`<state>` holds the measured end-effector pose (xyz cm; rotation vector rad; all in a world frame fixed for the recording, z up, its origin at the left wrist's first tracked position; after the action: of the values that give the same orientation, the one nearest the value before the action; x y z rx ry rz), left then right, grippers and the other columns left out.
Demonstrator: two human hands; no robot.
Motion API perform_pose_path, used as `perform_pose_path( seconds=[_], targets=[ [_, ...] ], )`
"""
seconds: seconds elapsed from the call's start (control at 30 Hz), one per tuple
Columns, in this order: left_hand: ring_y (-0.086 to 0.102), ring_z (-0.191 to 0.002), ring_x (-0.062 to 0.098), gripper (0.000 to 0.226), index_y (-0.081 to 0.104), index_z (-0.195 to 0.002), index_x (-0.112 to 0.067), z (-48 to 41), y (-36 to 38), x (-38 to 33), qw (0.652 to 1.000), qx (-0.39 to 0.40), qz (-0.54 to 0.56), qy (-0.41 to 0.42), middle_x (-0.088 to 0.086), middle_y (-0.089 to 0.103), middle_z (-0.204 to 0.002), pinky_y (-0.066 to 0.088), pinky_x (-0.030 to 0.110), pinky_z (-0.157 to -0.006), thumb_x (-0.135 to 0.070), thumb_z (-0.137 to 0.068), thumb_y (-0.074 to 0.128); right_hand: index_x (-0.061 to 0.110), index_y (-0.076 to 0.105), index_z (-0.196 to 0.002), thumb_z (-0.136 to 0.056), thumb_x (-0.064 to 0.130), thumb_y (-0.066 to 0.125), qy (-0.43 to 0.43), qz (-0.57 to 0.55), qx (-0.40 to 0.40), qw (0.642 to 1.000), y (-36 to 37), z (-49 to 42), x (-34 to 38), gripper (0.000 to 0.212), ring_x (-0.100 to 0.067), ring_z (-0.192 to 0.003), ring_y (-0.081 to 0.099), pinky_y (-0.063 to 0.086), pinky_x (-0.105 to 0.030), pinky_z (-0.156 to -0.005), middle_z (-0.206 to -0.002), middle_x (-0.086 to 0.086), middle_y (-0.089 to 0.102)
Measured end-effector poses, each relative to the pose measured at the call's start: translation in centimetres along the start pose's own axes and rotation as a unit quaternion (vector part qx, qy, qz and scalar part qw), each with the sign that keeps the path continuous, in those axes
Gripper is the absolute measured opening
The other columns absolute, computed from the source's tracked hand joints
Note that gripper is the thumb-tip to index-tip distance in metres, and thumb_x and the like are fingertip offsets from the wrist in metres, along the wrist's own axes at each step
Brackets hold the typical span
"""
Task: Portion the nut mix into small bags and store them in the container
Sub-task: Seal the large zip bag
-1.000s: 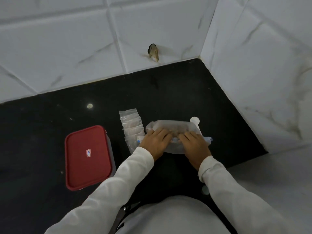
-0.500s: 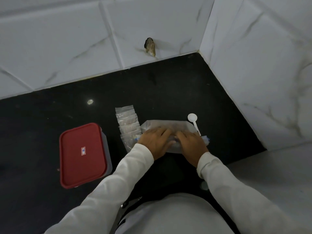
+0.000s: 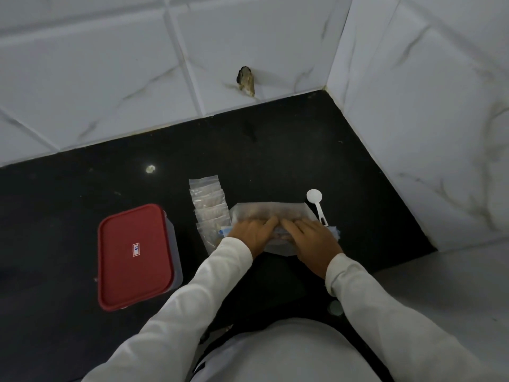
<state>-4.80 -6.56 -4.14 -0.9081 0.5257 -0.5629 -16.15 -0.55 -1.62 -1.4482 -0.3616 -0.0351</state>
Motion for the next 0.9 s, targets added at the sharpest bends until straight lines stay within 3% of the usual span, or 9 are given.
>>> perform_pose_path(
  seconds=[0.07,0.17,0.33,0.43,0.57,0.63,0.7,0.8,0.9],
  targets=[
    [0.054,-0.124,0.033,0.066,0.027,-0.145,-0.015,-0.4,-0.1,0.5,1.0,0.002,0.014,-0.005,0.015,0.049,-0.138,0.044,0.042,-0.103,-0.027,-0.092,0.064,0.011,0.058,-0.119,-0.066,0.02,0.081,-0.026,0.03,0.001,0.999,0.5,-0.6,-0.2,0.059,-0.027,-0.084,0.066,0.054,-0.039,-0.071,-0.097,-0.008,0.068],
    [0.05,-0.128,0.031,0.056,0.032,-0.147,-0.016,-0.6,0.1,0.7,0.999,-0.011,-0.034,0.025,0.011,0.044,-0.146,0.042,0.04,-0.105,-0.027,-0.097,0.054,0.014,0.053,-0.125,-0.078,0.026,0.072,-0.016,0.024,0.051,0.998,1.2,-1.6,-0.4,0.053,-0.025,-0.095,0.064,0.051,-0.037,-0.082,-0.108,-0.006,0.066],
    [0.035,-0.134,0.029,0.049,0.052,-0.136,-0.023,1.5,-2.0,0.0,0.981,-0.173,-0.061,0.062,0.007,0.038,-0.145,0.032,0.044,-0.111,-0.043,-0.091,0.06,0.019,0.045,-0.133,-0.092,0.023,0.056,0.014,-0.01,0.117,0.993,1.9,-2.7,-0.3,0.042,-0.024,-0.107,0.062,0.047,-0.035,-0.09,-0.119,-0.004,0.064],
    [0.03,-0.141,0.029,0.06,0.037,-0.145,-0.02,0.5,-1.6,0.0,0.994,-0.06,-0.093,0.008,0.008,0.032,-0.152,0.022,0.043,-0.116,-0.034,-0.092,0.062,0.019,0.042,-0.137,-0.096,0.023,0.05,0.044,-0.016,0.143,0.989,1.9,-2.7,-0.6,0.042,-0.024,-0.111,0.06,0.044,-0.034,-0.09,-0.122,-0.003,0.061],
    [0.044,-0.133,0.035,0.058,0.031,-0.146,-0.016,-1.5,-1.0,0.0,0.998,0.042,-0.001,-0.056,0.015,0.042,-0.145,0.037,0.044,-0.108,-0.023,-0.095,0.059,0.018,0.037,-0.137,-0.098,0.03,0.047,0.06,-0.032,0.131,0.989,1.4,-1.7,-1.1,0.042,-0.023,-0.116,0.057,0.045,-0.036,-0.096,-0.128,-0.004,0.055],
    [0.041,-0.136,0.036,0.066,0.025,-0.15,-0.014,-1.9,-0.8,0.1,0.991,0.103,0.032,-0.08,0.018,0.038,-0.149,0.035,0.045,-0.11,-0.024,-0.094,0.061,0.016,0.048,-0.133,-0.086,0.029,0.067,0.023,0.011,0.017,1.0,-0.1,-1.0,-0.8,0.052,-0.02,-0.104,0.062,0.05,-0.033,-0.085,-0.122,-0.004,0.058],
    [0.039,-0.137,0.035,0.066,0.027,-0.148,-0.014,-2.3,-0.7,0.3,0.99,0.109,0.032,-0.081,0.018,0.035,-0.151,0.034,0.045,-0.112,-0.024,-0.094,0.063,0.018,0.057,-0.118,-0.077,0.035,0.074,-0.03,0.039,-0.065,0.997,-0.5,0.1,-0.1,0.047,-0.019,-0.087,0.065,0.054,-0.032,-0.073,-0.106,-0.004,0.064],
    [0.042,-0.135,0.033,0.056,0.03,-0.147,-0.016,-2.6,-0.2,0.8,0.992,0.086,0.032,-0.087,0.015,0.038,-0.149,0.035,0.045,-0.112,-0.026,-0.098,0.056,0.024,0.047,-0.127,-0.088,0.047,0.053,-0.021,0.033,-0.039,0.998,0.7,0.6,-0.6,0.045,-0.018,-0.098,0.066,0.055,-0.034,-0.081,-0.113,0.001,0.066],
    [0.052,-0.127,0.029,0.046,0.039,-0.142,-0.016,-2.6,-0.7,1.1,0.993,0.08,-0.031,-0.082,0.01,0.049,-0.14,0.041,0.041,-0.102,-0.027,-0.099,0.052,0.024,0.049,-0.127,-0.063,0.028,0.083,-0.029,0.046,-0.011,0.998,1.6,0.2,-1.0,0.072,-0.017,-0.086,0.069,0.056,-0.032,-0.072,-0.1,0.002,0.069]
  ],
)
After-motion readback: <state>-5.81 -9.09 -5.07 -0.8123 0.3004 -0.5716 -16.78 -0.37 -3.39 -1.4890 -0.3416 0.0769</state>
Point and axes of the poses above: each hand's wrist, its own z-axis away from the middle knuckle, its own y-axis out of the palm, x = y × z, the point moved 6 cm from there along -z, towards the middle knuckle
